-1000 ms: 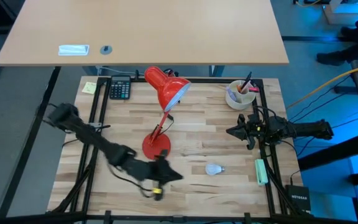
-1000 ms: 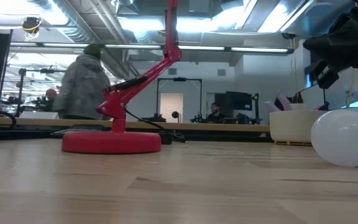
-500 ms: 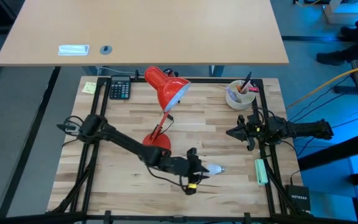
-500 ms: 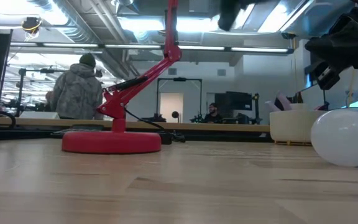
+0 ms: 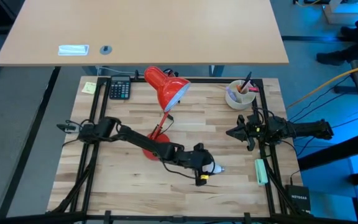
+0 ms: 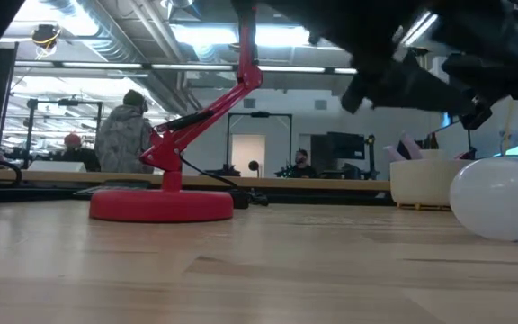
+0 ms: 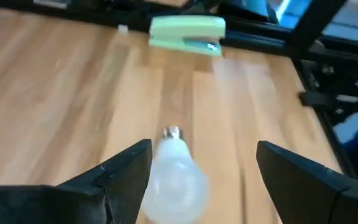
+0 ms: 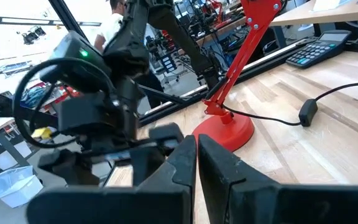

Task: Screw lightbulb
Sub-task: Insert the light bulb into the lamp

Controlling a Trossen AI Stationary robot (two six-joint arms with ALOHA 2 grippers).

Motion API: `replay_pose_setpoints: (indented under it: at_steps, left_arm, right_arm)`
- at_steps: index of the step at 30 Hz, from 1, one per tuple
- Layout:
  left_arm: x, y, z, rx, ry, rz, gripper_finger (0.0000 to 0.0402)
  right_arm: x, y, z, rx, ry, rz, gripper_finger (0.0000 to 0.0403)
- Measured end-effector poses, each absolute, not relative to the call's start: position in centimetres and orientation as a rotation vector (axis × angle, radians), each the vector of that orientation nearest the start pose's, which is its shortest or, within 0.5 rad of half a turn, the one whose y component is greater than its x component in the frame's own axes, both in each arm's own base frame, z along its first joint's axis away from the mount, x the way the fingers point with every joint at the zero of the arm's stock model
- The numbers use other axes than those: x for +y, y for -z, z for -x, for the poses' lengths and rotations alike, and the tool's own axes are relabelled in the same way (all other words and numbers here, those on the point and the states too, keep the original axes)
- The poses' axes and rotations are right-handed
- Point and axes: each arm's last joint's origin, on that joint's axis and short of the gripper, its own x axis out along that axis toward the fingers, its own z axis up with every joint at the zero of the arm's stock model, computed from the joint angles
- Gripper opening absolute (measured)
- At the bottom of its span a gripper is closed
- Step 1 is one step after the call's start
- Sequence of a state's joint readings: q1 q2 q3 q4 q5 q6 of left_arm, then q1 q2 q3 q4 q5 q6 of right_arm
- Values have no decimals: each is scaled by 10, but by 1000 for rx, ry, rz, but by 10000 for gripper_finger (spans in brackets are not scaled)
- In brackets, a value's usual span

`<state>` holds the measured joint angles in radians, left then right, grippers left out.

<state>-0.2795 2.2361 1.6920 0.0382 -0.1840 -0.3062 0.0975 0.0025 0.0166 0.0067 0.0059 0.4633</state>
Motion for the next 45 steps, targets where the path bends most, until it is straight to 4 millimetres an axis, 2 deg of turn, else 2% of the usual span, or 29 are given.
replay_pose_setpoints:
  at_steps: [4,8,19,21,23,27,33,38,45]
  left_arm:
    - [-135,-188,-494,444,29,210,271]
    - [-135,-193,-494,419,33,154,265]
    - [-133,-198,-496,379,22,249,265]
    - [-130,-198,-497,378,5,282,265]
    - [-124,-196,-497,386,-84,333,265]
    - [-117,-190,-495,439,-144,262,265]
    - [-126,-195,-496,386,-105,274,265]
    - [-122,-196,-497,375,-128,312,265]
    - [-123,-194,-496,400,-118,229,265]
  right_arm:
    - [9,-169,-96,5,-94,-463,21]
    - [9,-169,-96,5,-95,-463,21]
    - [9,-169,-96,8,-94,-463,21]
    - [9,-169,-96,8,-93,-463,21]
    - [9,-169,-96,8,-94,-463,21]
    - [9,-169,-96,8,-94,-463,21]
    - [9,-169,-96,9,-93,-462,21]
    - [9,-169,-96,9,-93,-462,21]
    - [9,-169,-96,9,-93,-462,21]
